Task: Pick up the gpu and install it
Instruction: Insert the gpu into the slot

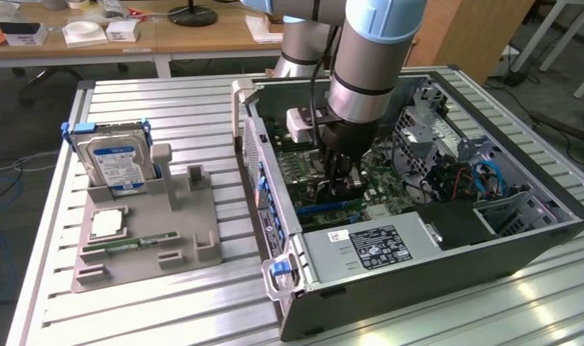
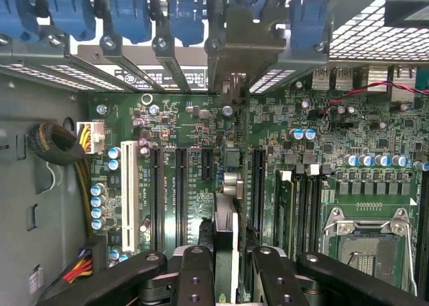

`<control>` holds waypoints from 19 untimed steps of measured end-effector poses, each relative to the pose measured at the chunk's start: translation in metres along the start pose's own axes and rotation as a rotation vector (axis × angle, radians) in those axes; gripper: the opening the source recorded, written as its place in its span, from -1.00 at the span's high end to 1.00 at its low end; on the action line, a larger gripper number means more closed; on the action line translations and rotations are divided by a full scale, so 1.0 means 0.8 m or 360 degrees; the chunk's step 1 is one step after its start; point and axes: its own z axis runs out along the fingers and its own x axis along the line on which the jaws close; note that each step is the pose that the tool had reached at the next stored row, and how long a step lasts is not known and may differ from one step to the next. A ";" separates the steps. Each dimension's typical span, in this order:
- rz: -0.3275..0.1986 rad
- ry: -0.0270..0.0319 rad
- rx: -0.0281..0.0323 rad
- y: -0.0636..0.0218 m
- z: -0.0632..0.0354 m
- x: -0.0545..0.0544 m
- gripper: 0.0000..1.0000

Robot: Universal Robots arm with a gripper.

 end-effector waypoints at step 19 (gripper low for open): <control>0.0000 -0.00002 0.00002 0.000 0.009 0.000 0.47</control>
